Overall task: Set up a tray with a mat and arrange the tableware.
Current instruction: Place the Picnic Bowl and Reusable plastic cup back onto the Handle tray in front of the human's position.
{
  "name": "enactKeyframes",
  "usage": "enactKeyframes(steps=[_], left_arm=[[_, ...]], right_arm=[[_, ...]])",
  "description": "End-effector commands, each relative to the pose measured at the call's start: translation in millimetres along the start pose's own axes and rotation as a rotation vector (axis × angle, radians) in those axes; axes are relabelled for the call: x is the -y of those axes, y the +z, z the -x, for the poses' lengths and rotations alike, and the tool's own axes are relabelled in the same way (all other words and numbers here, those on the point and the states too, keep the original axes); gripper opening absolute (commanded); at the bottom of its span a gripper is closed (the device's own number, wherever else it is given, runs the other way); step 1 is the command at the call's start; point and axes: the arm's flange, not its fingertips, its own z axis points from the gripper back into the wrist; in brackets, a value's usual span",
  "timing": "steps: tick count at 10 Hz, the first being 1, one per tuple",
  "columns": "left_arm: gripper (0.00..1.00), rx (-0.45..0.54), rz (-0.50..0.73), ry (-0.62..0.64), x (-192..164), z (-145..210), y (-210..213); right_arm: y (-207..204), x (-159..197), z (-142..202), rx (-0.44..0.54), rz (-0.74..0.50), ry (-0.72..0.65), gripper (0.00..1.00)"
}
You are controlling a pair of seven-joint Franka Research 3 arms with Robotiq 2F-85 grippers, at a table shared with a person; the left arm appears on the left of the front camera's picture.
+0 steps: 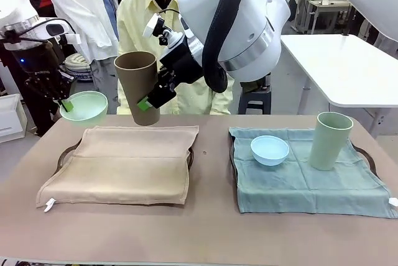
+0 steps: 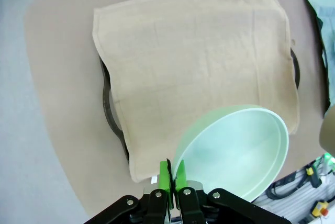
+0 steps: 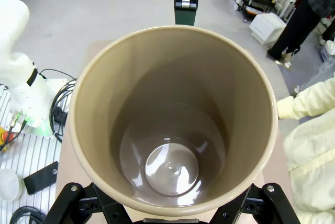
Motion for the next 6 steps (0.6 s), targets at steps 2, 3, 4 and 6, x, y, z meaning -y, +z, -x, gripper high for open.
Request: enactKeyframes(steps=[2,3,4,6], left_arm=[[0.04,0.007,-0.022,0.021,-2.3,-7.6,-36.4],[0.04,0.025,-0.024,0.026,-2.3,-10.9,-51.2],[0.04,0.036,-0.041,0.026,-0.3,-8.4,-63.6],[0.04,0.01,-0.051,0.023,-0.6,-6.2,-90.8]], right_arm=[[-8.8,11.1,30.8,0.048,-0.007,0.04,0.82],[-17.0,15.1,44.7,0.061,-0.001,0.06,0.82],[-25.5,15.3,56.3,0.062,-0.016,0.057,0.82],[-45.6,20.2,82.9,0.068,-0.052,0.032,0.82]])
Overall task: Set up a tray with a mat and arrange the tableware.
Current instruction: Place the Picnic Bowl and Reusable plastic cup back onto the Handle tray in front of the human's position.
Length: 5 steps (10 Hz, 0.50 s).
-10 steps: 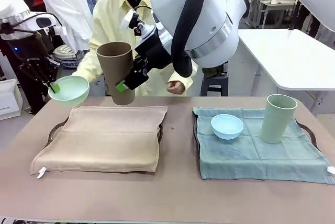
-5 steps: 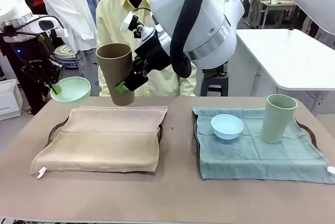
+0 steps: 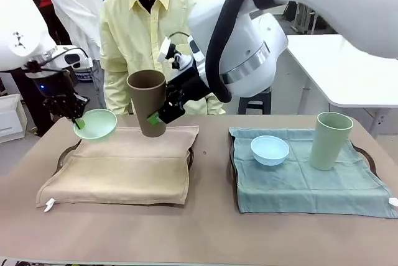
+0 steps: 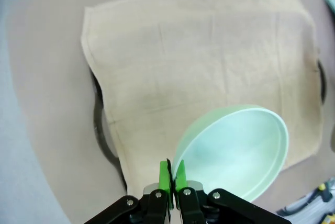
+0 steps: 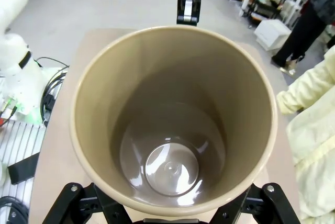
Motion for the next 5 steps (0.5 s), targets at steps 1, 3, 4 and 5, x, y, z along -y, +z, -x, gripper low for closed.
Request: enactKeyframes(steps=[1,3,4,5], left_arm=[[0.04,-0.012,-0.044,0.018,1.5,3.7,-19.7],[0.04,-0.057,-0.042,0.016,-1.0,5.4,-43.3],[0.04,-0.077,-0.04,0.02,-2.7,9.4,-50.7],[0.04,-0.094,-0.029,0.028,-5.4,10.8,-58.1]], right_arm=[[-18.1,1.1,27.3,0.02,-0.026,-0.006,0.82],[-35.7,8.0,49.5,-0.002,-0.046,-0.011,0.82],[-42.1,8.7,58.0,-0.012,-0.057,-0.029,0.82],[-47.0,11.6,65.1,0.0,-0.061,-0.036,0.82]])
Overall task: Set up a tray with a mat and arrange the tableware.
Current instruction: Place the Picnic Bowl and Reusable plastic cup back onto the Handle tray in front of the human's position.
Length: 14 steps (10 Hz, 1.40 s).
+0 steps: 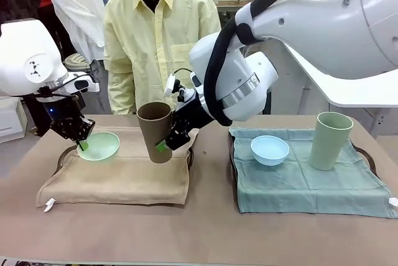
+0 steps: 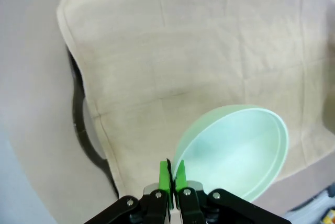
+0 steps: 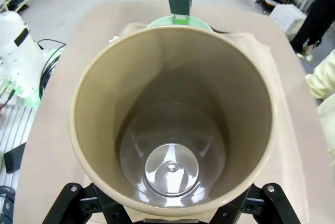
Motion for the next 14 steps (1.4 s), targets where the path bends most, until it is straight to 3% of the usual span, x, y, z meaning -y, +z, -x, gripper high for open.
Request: enactKeyframes(steps=[1,6,14], left_arm=[[0.04,-0.005,-0.016,0.029,-3.8,-0.5,-9.0],[0.04,-0.014,0.022,0.034,-5.0,-7.7,-28.5],[0.04,0.005,0.079,0.047,1.6,-26.3,-48.2]], right_arm=[[-9.4,8.4,6.1,0.043,-0.003,0.014,0.82],[-30.2,18.1,18.5,0.082,-0.021,-0.001,0.82],[-38.8,23.3,37.2,0.066,-0.04,-0.038,0.82]])
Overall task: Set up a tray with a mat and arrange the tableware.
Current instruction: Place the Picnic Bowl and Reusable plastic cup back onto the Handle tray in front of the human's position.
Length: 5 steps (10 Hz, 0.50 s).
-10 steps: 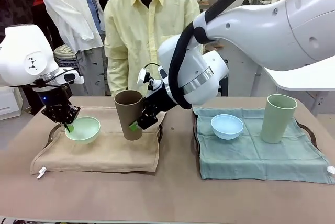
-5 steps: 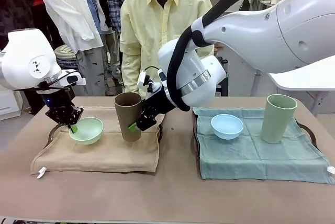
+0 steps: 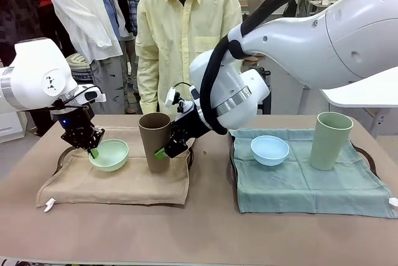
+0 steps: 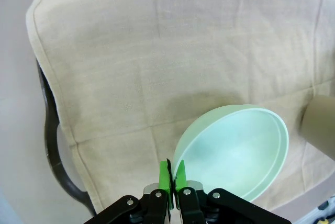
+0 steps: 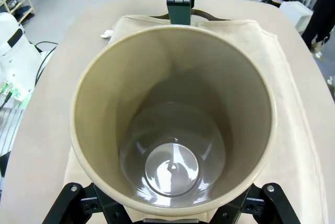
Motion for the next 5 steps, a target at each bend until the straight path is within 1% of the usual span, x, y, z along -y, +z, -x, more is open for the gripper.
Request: enactKeyframes(steps=[1,2,3,4,5], left_arm=[[0.04,0.007,0.028,-0.005,1.9,-8.4,-5.3],[0.04,0.004,0.027,-0.009,1.9,-10.0,-5.2],[0.64,-0.008,0.024,-0.008,2.1,-8.7,-4.8],[0.64,-0.013,0.021,-0.004,0.7,-6.2,-2.3],[1.0,-0.018,0.022,0.002,-0.2,-5.5,-1.1]], right_arm=[[-4.0,2.7,7.4,0.036,-0.001,0.004,0.82],[-4.3,3.9,7.5,0.038,-0.001,0.007,0.82],[-4.4,3.2,7.6,0.032,0.002,0.002,1.0],[-5.5,1.0,5.6,0.025,0.005,-0.002,1.0],[-2.7,-0.1,4.2,-0.003,0.017,-0.014,1.0]])
